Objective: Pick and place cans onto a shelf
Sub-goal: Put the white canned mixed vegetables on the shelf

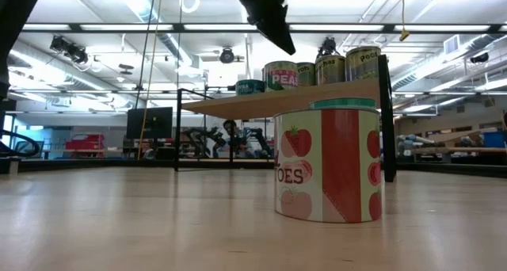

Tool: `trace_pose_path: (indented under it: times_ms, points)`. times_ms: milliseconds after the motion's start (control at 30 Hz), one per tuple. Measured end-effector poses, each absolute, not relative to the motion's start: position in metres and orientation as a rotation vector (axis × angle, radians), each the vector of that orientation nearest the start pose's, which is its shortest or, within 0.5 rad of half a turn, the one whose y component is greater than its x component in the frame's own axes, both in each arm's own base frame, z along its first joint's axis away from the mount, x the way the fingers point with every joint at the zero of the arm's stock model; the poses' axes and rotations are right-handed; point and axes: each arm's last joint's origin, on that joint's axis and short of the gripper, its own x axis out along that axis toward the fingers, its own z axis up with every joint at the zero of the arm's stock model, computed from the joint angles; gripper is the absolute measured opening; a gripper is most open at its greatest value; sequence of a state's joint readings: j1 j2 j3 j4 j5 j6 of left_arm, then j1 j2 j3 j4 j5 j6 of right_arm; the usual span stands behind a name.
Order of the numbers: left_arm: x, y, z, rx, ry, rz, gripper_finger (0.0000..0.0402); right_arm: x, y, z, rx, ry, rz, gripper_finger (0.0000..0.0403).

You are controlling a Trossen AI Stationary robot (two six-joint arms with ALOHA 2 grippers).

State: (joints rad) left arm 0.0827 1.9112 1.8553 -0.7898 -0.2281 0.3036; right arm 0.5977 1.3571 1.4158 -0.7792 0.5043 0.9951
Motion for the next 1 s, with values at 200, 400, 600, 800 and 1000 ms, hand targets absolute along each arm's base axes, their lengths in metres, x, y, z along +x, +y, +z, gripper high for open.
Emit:
trace_pose_path:
  times_ms: [200, 400, 600, 800, 1000]
  points:
    - [0.401, 0.023, 0.348, 0.194, 0.836, -0.033, 0.0114, 0.233, 0.146, 0.374, 0.581, 0.600, -0.202, 0.0105]
    - [0.383, -0.012, 0.360, 0.239, 0.871, -0.130, 0.0114, 0.229, 0.150, 0.372, 0.593, 0.654, -0.167, 0.0105]
    - [0.365, -0.049, 0.360, 0.258, 0.965, -0.197, 0.0114, 0.230, 0.157, 0.368, 0.619, 0.680, -0.154, 0.0105]
    - [0.351, -0.082, 0.364, 0.295, 0.953, -0.161, 0.0107, 0.252, 0.173, 0.348, 0.638, 0.778, -0.100, 0.0103]
    - [0.322, -0.108, 0.356, 0.246, 0.916, -0.109, 0.0076, 0.271, 0.186, 0.346, 0.571, 0.847, -0.062, 0.0090]
